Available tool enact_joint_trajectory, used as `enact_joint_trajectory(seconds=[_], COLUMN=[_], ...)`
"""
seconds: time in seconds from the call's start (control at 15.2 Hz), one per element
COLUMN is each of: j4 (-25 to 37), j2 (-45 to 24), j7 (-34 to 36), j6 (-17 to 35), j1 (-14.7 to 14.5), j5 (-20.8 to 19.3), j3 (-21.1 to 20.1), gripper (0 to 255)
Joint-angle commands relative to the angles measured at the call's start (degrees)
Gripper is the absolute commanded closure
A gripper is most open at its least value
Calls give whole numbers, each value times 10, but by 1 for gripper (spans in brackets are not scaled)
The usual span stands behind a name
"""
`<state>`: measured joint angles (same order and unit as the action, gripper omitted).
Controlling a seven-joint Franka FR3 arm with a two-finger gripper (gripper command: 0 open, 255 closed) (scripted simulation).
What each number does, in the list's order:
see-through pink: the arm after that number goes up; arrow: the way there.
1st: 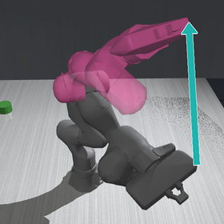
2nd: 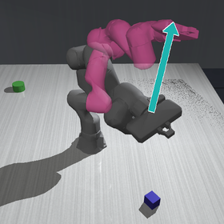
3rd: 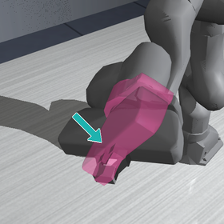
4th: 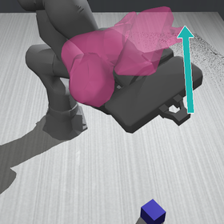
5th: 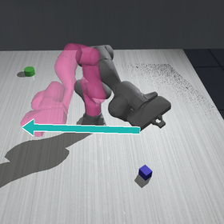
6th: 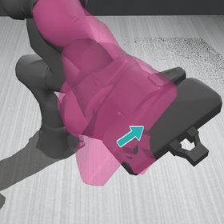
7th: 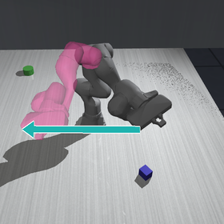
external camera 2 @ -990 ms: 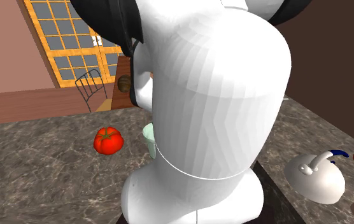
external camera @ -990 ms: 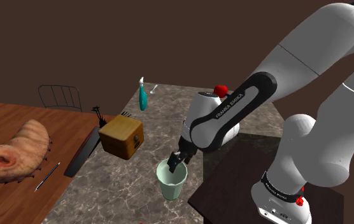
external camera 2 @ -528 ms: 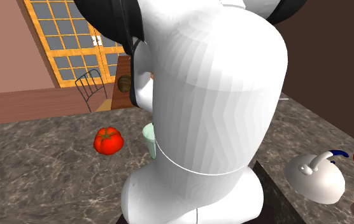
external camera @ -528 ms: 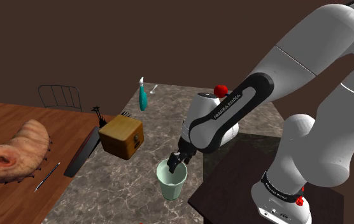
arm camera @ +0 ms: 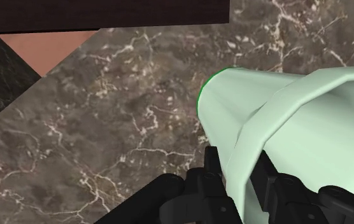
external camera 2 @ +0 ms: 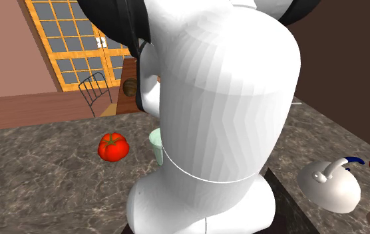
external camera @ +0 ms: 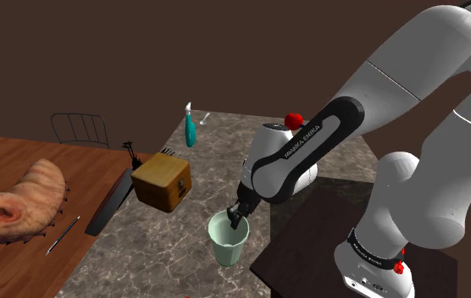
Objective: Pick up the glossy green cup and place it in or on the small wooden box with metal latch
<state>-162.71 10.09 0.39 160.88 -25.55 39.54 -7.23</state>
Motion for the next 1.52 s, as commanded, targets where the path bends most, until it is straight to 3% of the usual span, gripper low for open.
enact_joint_trajectory(seconds=[0.0,0.66,1.45], j4=[0,2,34], j2=[0,92,186], j7=[0,76,130], j6=[0,-92,-215], j1=[0,37,66], j5=[0,-84,-140], j3=[0,-15,-21], gripper=[255,255,255])
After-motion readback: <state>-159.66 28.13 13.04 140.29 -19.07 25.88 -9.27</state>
